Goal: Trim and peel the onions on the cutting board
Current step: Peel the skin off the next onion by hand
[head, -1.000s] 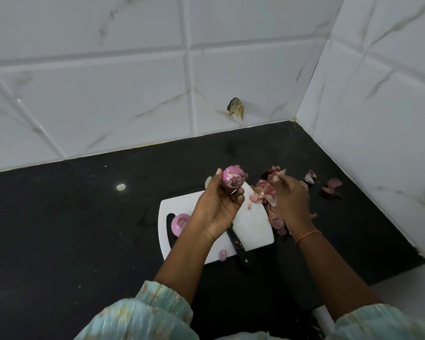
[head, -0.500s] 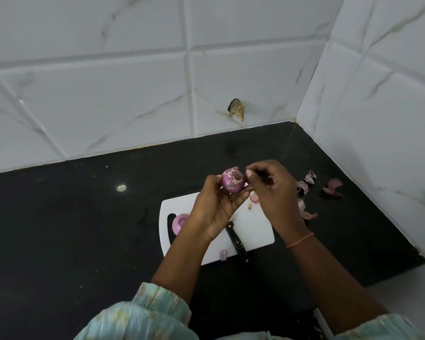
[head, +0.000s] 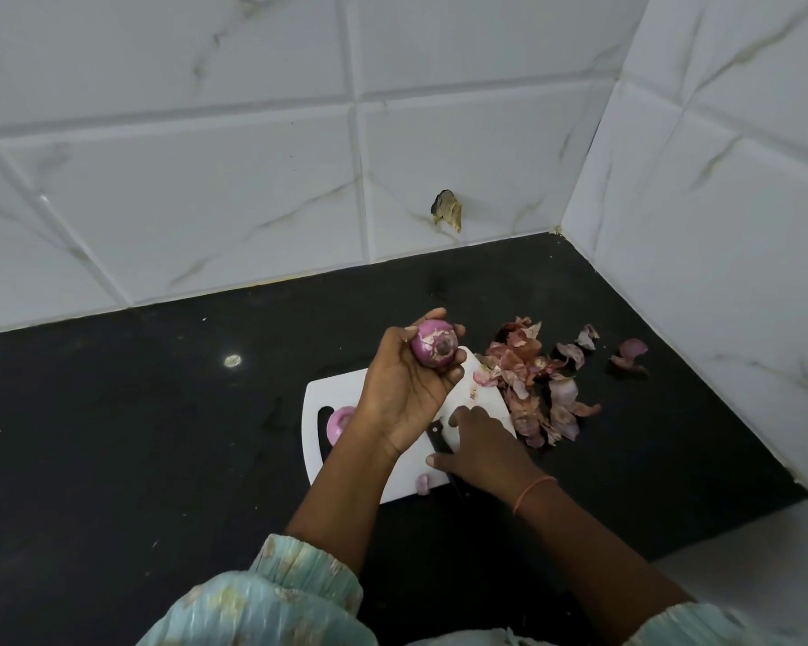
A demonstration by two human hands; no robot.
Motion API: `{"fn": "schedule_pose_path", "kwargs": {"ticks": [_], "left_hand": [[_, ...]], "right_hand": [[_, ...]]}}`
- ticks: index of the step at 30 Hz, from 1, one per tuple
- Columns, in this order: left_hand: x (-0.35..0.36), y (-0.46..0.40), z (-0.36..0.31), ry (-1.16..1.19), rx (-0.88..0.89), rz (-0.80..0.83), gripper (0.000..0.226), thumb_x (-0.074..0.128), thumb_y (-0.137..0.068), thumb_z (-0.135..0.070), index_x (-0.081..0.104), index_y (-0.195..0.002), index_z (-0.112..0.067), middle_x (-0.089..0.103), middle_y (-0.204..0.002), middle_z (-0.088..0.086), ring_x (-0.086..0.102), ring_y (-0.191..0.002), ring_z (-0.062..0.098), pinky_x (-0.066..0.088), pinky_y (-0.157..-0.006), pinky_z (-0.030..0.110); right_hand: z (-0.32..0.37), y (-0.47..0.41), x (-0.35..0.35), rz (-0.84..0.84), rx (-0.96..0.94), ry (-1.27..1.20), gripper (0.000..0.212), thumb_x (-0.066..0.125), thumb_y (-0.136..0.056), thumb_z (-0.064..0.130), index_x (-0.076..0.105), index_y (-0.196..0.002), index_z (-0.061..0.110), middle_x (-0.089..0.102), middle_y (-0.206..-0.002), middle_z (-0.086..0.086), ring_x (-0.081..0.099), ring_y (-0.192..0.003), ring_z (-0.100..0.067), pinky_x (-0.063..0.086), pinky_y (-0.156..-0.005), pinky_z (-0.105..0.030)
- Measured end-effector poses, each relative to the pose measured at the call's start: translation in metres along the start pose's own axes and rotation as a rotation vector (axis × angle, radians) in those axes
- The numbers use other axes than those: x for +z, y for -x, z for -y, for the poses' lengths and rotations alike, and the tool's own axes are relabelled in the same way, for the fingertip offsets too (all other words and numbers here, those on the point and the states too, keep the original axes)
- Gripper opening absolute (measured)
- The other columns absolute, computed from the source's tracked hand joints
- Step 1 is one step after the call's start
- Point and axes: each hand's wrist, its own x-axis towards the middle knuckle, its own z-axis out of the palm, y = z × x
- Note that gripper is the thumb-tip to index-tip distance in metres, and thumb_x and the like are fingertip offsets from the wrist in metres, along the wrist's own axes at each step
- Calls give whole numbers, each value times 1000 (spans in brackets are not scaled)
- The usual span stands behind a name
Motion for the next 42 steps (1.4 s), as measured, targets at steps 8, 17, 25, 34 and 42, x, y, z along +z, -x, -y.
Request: {"fn": "schedule_pose_path", "kwargs": {"ticks": [8, 17, 25, 34, 42], "left_hand": [[4, 6, -3, -11, 15, 59, 32, 42, -100, -32, 62, -116, -13, 65, -105, 15, 61, -77, 21, 55, -62, 25], [-1, 7, 0, -121, 85, 36, 39, 33, -98, -19, 60, -125, -12, 65, -109, 16, 57, -76, 20, 50, -64, 26], [2, 7, 3, -399, 174, -34, 24, 42, -101, -14, 63, -112, -12, 65, -97, 12, 54, -74, 20, 44, -66, 28], [7, 7, 1, -631, 234, -101, 75, 26, -83, -72, 58, -115, -13, 68, -106, 21, 61, -98, 42, 47, -77, 38], [7, 6, 1, -896, 412, -71, 65, 8, -89, -71, 53, -113, -31, 67, -88, 5, 61, -78, 11, 48, -64, 20]], "right_hand": [[-2, -8, 2, -83, 39, -127, 23, 56, -91, 29, 48, -103, 11, 57, -100, -8, 56, -92, -23, 37, -71, -30], [-22, -8, 6, -247, 47, -30, 26, 61, -88, 28, 52, -109, 14, 54, -112, -5, 53, -95, -17, 46, -79, -30], [-6, 8, -38, -728, -327, -593, 16, 59, -95, 29, 62, -108, 19, 63, -99, 6, 61, -90, -7, 48, -74, -18], [26, 19, -74, -740, -591, -413, 28, 69, -87, 32, 69, -110, 16, 64, -105, 5, 60, -94, -4, 48, -82, -9], [26, 17, -77, -768, -610, -447, 28, 72, -86, 22, 71, -111, 10, 72, -101, -1, 67, -87, -6, 55, -80, -18]]}}
